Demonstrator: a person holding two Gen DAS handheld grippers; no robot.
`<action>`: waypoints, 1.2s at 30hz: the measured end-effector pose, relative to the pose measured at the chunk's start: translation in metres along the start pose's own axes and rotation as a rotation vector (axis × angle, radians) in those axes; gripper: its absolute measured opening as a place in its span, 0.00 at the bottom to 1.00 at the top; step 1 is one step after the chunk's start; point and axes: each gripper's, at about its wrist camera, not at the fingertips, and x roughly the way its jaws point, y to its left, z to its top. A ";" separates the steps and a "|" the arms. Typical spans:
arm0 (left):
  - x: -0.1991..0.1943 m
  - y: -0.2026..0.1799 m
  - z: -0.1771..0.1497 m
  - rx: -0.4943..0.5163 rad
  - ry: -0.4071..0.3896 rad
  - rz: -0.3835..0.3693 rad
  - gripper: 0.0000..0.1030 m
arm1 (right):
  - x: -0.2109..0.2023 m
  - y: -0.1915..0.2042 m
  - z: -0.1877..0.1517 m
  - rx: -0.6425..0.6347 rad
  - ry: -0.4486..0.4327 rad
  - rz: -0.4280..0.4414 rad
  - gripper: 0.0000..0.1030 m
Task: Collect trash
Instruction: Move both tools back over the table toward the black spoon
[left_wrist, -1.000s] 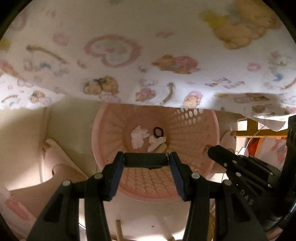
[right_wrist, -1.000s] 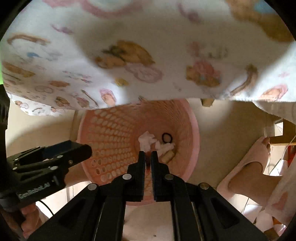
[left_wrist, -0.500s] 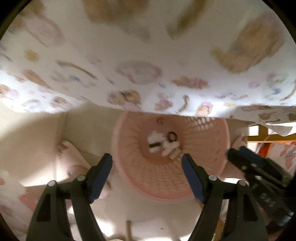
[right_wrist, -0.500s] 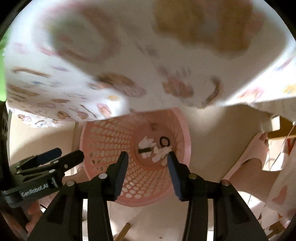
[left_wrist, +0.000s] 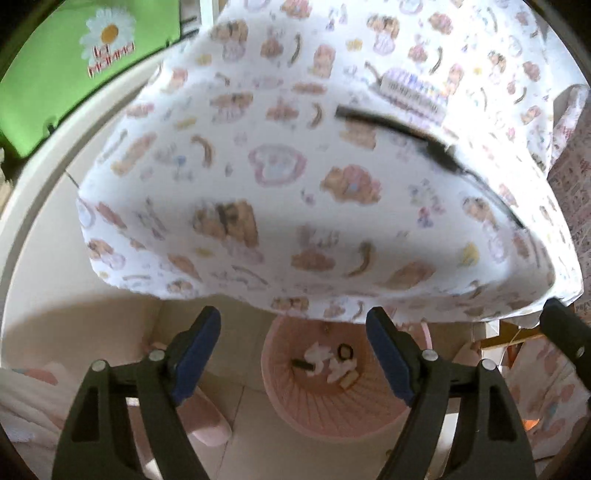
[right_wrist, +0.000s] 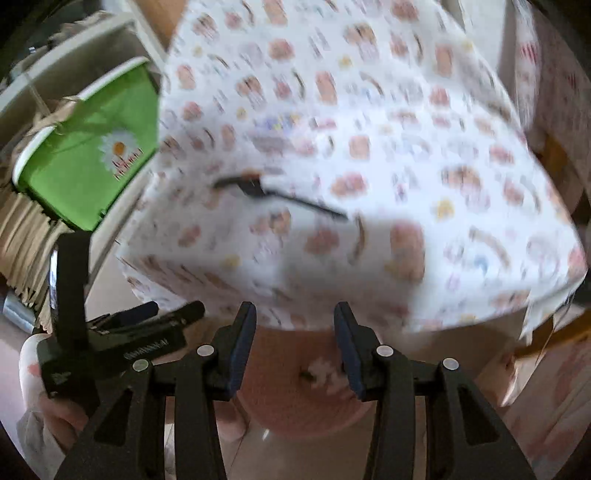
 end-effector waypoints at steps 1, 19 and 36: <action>-0.004 -0.002 0.001 0.011 -0.018 -0.002 0.79 | -0.003 0.000 0.004 -0.010 -0.010 0.006 0.45; -0.033 -0.010 0.009 0.040 -0.249 0.043 1.00 | 0.030 0.024 0.070 -0.448 0.017 0.002 0.35; -0.018 0.010 0.018 -0.027 -0.228 0.147 1.00 | 0.085 0.020 0.083 -0.505 0.080 0.096 0.22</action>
